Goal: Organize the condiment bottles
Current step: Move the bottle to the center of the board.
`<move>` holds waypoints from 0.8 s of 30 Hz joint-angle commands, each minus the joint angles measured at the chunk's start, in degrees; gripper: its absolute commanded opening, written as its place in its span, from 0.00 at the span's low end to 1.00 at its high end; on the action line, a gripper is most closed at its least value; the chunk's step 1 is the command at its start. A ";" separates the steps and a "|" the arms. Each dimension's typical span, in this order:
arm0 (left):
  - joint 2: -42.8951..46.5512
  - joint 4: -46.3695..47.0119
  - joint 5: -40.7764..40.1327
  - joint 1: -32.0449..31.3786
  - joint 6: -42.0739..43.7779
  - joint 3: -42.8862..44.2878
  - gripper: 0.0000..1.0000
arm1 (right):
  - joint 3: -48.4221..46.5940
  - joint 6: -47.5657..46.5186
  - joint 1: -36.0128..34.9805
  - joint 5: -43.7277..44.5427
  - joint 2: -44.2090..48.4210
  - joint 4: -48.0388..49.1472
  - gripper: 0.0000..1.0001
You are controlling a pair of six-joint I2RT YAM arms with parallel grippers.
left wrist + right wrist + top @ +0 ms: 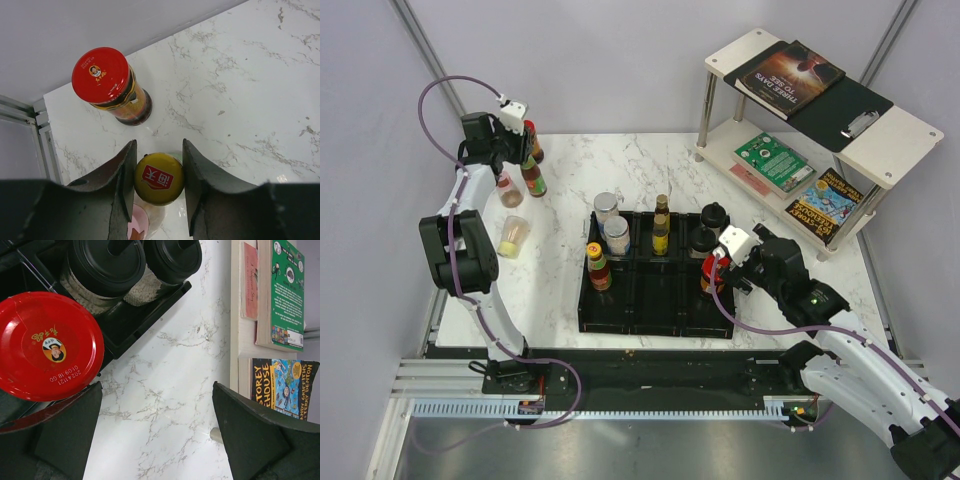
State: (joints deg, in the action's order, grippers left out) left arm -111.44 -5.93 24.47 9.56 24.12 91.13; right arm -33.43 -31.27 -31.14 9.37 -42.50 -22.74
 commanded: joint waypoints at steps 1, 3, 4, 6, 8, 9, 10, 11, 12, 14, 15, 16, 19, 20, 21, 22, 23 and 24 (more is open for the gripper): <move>3.68 -1.97 2.16 -0.16 1.28 0.80 0.02 | 0.03 0.33 0.20 1.09 0.23 1.30 0.98; 5.70 -3.03 2.60 -0.07 0.93 0.45 0.02 | -0.06 0.33 0.20 1.09 0.31 1.30 0.98; 6.40 -3.38 3.12 -0.16 0.76 0.19 0.02 | -0.14 0.42 0.20 1.09 0.31 1.21 0.98; 8.95 -4.08 3.92 -0.16 0.32 -1.04 0.02 | -0.14 0.42 0.11 1.01 0.40 1.21 0.98; 11.58 -5.05 5.32 -0.24 0.14 -2.70 0.02 | -0.06 0.42 0.20 0.92 0.40 1.12 0.98; 12.55 -5.23 5.59 -0.33 -0.04 -3.32 0.02 | -0.14 0.42 0.20 0.92 0.40 1.12 0.98; 13.34 -5.58 6.11 -0.51 -0.04 -3.85 0.02 | -0.14 0.42 0.28 0.92 0.49 1.21 0.98; 14.05 -5.93 6.29 -0.86 -0.04 -4.73 0.02 | -0.14 0.42 0.29 0.83 0.66 1.12 0.98; 15.10 -6.89 6.38 -1.04 0.40 -5.17 0.02 | -0.14 0.42 0.29 0.74 0.66 1.03 0.98; 15.81 -8.12 6.73 -1.65 1.01 -6.14 0.02 | -0.14 0.50 0.29 0.65 0.93 1.12 0.98; 16.60 -9.09 6.82 -1.83 1.28 -6.58 0.02 | -0.23 0.50 0.29 0.74 0.93 0.95 0.98; 17.13 -9.27 7.34 -2.09 1.37 -8.06 0.02 | -0.23 0.50 0.37 0.65 1.02 0.95 0.98; 19.76 -9.27 8.31 -3.06 2.16 -12.10 0.02 | -0.23 0.50 0.55 0.22 1.37 0.86 0.98; 20.46 -9.18 8.49 -3.58 2.42 -13.08 0.02 | -0.23 0.50 0.55 0.21 1.46 0.77 0.98; 21.25 -9.27 8.58 -3.85 2.51 -14.04 0.02 | -0.23 0.50 0.55 0.13 1.54 0.68 0.98; 22.57 -9.10 8.84 -4.46 2.51 -15.97 0.02 | -0.32 0.50 0.55 0.04 1.46 0.68 0.98; 23.36 -9.10 8.84 -4.73 2.60 -16.86 0.02 | -0.32 0.59 0.55 -0.05 1.46 0.59 0.98; 24.15 -9.01 8.84 -4.99 2.60 -17.73 0.02 | -0.32 0.59 0.55 -0.14 1.54 0.59 0.98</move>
State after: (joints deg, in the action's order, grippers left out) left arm -93.62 -17.87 30.04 5.82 24.99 75.75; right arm -33.43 -31.24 -30.85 9.32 -41.63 -22.81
